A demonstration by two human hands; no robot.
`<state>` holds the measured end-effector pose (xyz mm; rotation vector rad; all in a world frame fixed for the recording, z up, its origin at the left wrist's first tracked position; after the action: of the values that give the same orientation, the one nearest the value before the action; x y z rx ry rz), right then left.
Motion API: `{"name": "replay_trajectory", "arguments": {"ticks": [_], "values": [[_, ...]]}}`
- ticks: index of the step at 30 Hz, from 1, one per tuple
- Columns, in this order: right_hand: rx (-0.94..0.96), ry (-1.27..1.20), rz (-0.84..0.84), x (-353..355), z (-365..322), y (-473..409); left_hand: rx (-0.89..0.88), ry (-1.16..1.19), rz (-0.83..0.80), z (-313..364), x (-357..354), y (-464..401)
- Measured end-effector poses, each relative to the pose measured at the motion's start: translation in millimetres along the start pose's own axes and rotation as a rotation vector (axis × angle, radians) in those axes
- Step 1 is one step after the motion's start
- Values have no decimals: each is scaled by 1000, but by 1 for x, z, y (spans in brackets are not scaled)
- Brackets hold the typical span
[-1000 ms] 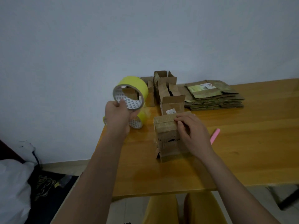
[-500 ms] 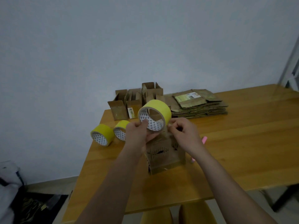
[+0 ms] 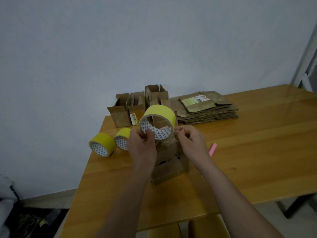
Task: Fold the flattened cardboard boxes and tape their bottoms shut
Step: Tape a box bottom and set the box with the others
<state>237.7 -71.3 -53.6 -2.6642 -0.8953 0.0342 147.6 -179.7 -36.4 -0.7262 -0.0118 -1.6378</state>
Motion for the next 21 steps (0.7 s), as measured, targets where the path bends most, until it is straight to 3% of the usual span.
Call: {"name": "replay_trajectory", "arguments": {"ticks": [11,15,18,21], "values": [[-142,-134,62,3,4,-5,41,136,-73,0,-3,-1],[-327,-507,190,20,7,-6,67,144,39,-11,7,-11],[-344,-424,115,21,9,-7,47,159,26,-14,3,-15],[-373,-518,138,24,5,-15,71,164,71,-15,1,-14]]}}
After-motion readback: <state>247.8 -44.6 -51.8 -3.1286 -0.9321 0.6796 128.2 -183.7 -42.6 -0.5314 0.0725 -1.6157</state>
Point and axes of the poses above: each hand's wrist, its own y-axis away from the middle knuckle, its own x-axis out of the back of the hand, z = x × y, the point moved 1 cm from there along -y, towards the middle knuckle, and after that the axes turned 11 degrees about -y, right-handed, at the moved point
